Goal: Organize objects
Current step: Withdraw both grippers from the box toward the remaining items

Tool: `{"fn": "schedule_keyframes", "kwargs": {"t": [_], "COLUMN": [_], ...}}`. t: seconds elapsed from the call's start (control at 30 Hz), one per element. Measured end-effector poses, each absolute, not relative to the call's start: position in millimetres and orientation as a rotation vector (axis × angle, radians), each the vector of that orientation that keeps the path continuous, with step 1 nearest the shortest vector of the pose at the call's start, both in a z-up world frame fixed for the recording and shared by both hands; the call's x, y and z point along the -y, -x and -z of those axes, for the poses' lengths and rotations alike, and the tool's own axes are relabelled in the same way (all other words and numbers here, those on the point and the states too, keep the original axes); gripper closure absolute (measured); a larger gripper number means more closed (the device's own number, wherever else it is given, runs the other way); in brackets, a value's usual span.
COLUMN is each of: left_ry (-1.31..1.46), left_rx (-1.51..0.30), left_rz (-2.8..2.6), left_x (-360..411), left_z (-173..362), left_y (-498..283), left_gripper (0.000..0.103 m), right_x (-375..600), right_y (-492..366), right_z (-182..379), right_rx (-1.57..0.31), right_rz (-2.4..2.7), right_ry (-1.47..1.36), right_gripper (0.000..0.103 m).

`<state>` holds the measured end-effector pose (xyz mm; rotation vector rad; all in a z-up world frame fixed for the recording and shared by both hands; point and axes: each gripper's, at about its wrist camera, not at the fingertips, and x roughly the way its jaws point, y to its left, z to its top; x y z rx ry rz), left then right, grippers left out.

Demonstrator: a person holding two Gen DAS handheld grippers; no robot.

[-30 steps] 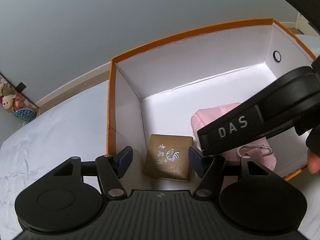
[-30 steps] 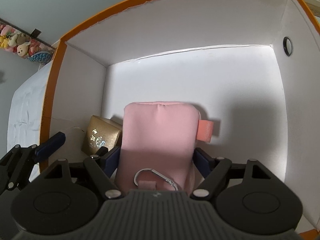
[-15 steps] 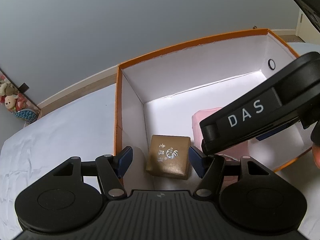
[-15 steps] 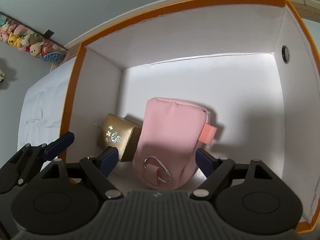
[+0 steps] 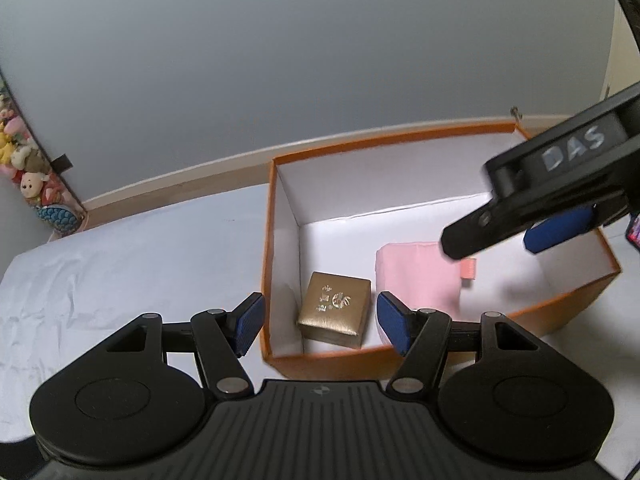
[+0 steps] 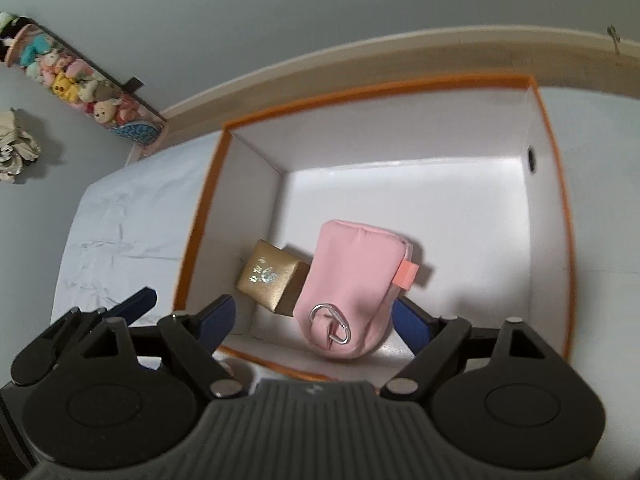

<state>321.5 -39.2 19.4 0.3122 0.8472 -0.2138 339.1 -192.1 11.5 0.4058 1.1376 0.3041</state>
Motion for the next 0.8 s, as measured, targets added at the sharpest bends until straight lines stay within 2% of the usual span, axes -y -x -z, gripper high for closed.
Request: {"fn": "schedule_keyframes", "kwargs": {"t": [0.4,0.8], "left_ry": [-0.177,0.029], "left_rx": [-0.803,-0.888], "left_rz": [0.197,0.173], "left_x": [23,10], "left_z": [-33,6], "left_y": [-248,-151], "left_gripper": [0.028,0.028], "right_x": [228,223], "right_y": [-265,-175], "right_z": [-41,-11], "right_rx": [-0.988,-0.893], "right_rz": [-0.365,-0.331], "right_ry": [-0.366,-0.097], "right_gripper": [0.012,0.010]}}
